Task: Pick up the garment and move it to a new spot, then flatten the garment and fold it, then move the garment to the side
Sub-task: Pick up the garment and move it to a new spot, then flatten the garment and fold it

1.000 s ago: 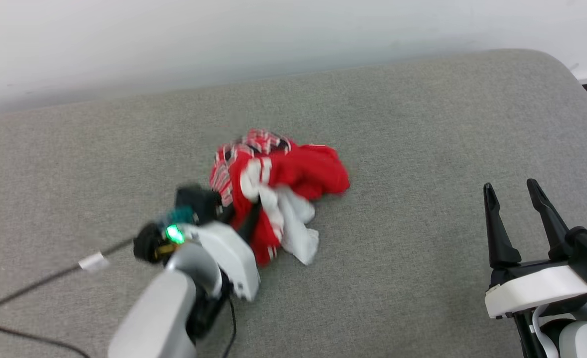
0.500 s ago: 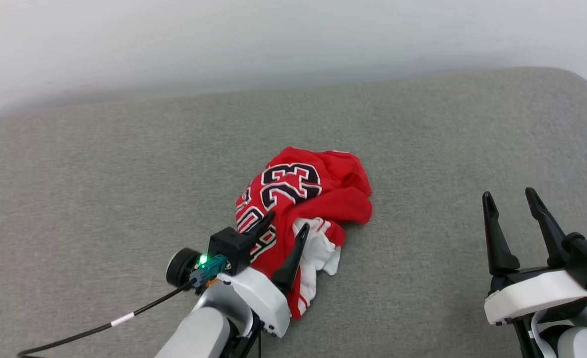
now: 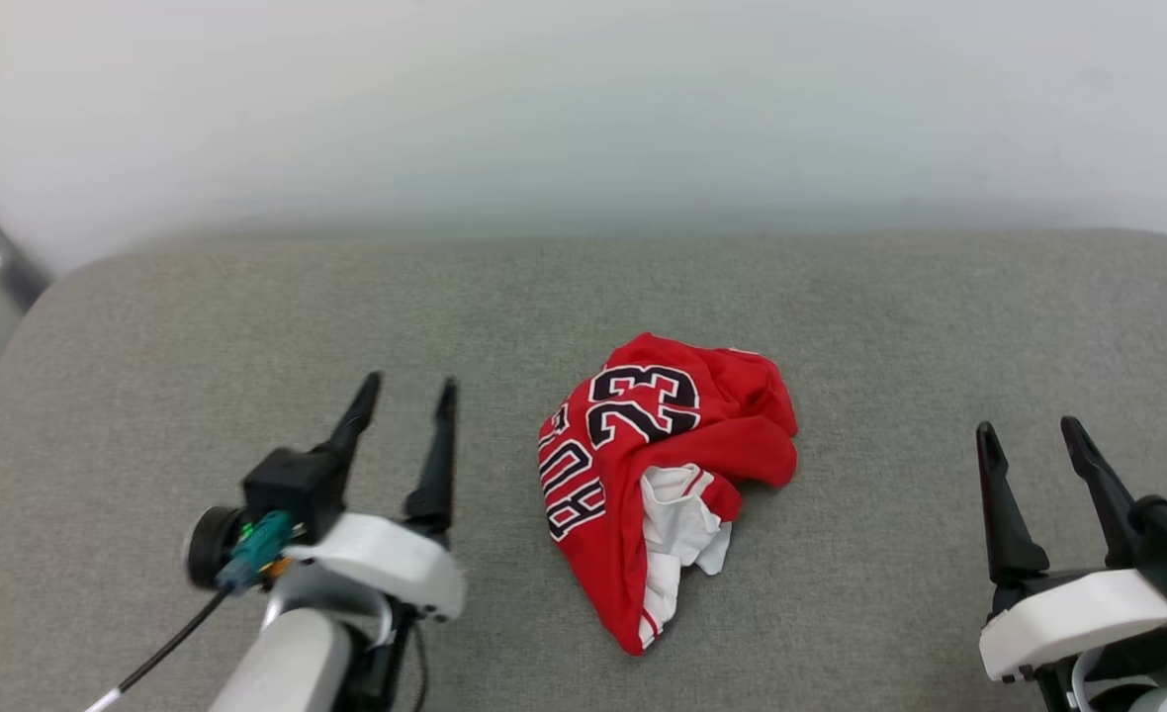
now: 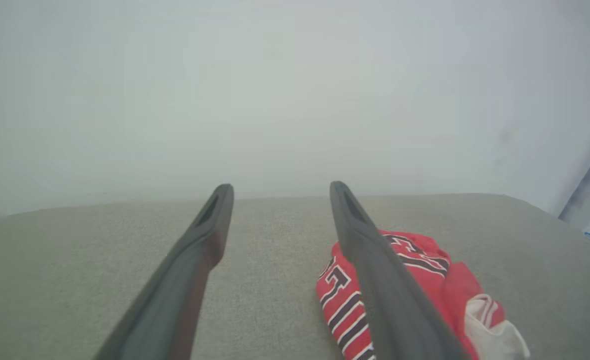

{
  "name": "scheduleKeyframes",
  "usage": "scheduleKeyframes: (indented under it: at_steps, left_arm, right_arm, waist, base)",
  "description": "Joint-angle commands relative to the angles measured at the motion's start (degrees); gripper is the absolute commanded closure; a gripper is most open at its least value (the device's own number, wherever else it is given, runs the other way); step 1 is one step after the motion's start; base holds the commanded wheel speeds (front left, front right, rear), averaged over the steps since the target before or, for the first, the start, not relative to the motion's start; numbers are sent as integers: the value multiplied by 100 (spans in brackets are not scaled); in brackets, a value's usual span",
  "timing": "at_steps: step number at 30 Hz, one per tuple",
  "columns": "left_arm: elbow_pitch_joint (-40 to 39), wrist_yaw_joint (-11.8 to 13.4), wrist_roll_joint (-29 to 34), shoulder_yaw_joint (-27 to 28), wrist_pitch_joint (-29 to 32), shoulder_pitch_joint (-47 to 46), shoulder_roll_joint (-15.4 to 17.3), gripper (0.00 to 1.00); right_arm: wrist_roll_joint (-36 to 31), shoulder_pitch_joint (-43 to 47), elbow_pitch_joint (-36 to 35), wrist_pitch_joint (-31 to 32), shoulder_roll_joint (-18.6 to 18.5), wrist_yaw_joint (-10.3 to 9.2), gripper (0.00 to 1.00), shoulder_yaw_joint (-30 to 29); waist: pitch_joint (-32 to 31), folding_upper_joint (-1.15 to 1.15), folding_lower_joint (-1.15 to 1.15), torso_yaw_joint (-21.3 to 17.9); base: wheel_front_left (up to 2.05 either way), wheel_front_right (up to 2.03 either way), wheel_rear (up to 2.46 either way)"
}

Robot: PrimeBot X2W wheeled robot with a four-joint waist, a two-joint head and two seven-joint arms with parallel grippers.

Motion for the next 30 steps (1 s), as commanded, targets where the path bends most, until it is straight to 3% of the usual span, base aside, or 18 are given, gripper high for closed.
scheduleKeyframes:
  at_steps: [1, 7, 11, 30]
  left_arm:
    - [-35, 95, -49, 120, -38, 152, 90, 0]
    - [-186, 378, -100, 449, 66, 642, 468, 0]
    - [-360, 433, -98, 504, 143, 916, 643, 0]
    - [-653, 485, -103, 332, 312, 1068, 724, 0]
  right_arm:
    - [35, 109, -20, 25, 5, -3, 0, -17]
    - [126, 329, 23, 53, 5, -3, 0, -43]
    - [135, 430, 44, 68, 5, -3, 0, 4]
    - [122, 501, 58, 130, 4, -4, 0, -44]
  waist:
    - [-96, 0, 1, 78]
    - [-195, 0, 1, 114]
    - [-247, 0, 1, 88]
    - [-264, 0, 1, 49]
  base:
    - [0, 0, 0]
    - [0, 0, 0]
    - [0, 0, 0]
    - [0, 0, 0]
